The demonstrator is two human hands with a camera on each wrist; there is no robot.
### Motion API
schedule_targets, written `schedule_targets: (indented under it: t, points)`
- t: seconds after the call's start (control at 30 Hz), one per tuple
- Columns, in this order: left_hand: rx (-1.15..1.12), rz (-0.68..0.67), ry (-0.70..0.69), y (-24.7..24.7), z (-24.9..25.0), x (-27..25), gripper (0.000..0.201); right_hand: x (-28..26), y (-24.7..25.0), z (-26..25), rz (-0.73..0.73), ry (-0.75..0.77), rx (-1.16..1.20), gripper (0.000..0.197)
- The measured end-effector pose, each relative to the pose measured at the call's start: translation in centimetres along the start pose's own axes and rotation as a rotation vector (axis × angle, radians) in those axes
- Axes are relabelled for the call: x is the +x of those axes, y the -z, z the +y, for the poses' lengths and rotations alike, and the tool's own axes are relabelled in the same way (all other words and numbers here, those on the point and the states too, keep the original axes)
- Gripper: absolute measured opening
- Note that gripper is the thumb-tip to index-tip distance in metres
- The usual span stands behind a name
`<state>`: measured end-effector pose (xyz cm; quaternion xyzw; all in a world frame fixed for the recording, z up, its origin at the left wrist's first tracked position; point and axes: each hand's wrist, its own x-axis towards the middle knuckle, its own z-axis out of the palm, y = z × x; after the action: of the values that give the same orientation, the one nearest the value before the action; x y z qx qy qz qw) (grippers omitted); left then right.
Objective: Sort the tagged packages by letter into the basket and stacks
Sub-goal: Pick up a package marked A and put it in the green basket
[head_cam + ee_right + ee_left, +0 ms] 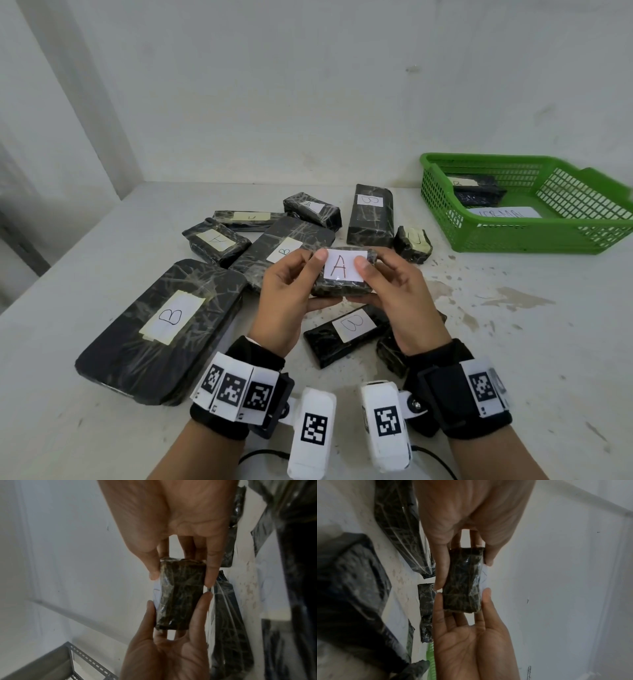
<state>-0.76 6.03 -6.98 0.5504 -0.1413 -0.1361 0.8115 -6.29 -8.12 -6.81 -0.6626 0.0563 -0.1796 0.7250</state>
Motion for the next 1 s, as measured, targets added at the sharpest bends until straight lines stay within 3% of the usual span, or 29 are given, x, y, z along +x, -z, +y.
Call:
schedule_targets:
  t: [0.13, 0.2, 0.3, 0.4, 0.5, 0.57, 0.63, 0.73, 0.87, 1.0]
  points:
    - [-0.007, -0.02, 0.005, 0.0, 0.2, 0.0, 0.037, 0.0, -0.1, -0.3, 0.005, -0.041, 0.04, 0.039]
    - [-0.016, -0.044, 0.032, -0.1, 0.3, -0.1, 0.041, 0.0, -0.2, -0.4, 0.044, -0.036, 0.062, 0.038]
    - [0.002, -0.05, 0.028, -0.5, 0.3, -0.4, 0.033, 0.0, -0.2, -0.4, 0.091, 0.0, 0.062, 0.02]
    - [0.032, -0.023, -0.03, -0.6, 0.2, -0.6, 0.028, -0.2, -0.1, -0.5, 0.084, 0.008, 0.04, 0.019]
    - [0.039, -0.035, -0.048, -0.3, 0.3, -0.4, 0.028, -0.1, -0.1, -0.7, 0.058, -0.015, 0.04, 0.027]
    - [0.05, -0.042, -0.063, 0.0, 0.3, -0.2, 0.018, -0.1, -0.1, -0.9, 0.03, -0.042, 0.037, 0.044]
    - [0.047, -0.063, -0.091, 0.1, 0.2, -0.1, 0.008, 0.0, -0.1, -1.0, 0.012, -0.055, 0.044, 0.046]
    - [0.012, -0.086, -0.139, 0.5, 0.3, 0.0, 0.022, 0.0, 0.0, -0.8, 0.017, -0.083, 0.102, 0.031]
    - [-0.011, -0.126, -0.166, 0.7, 0.6, 0.0, 0.038, 0.1, 0.0, -1.1, -0.058, -0.225, 0.269, 0.048]
    - [-0.073, -0.118, -0.145, 0.5, 0.9, -0.1, 0.041, 0.1, 0.1, -1.3, -0.054, -0.185, 0.378, 0.045]
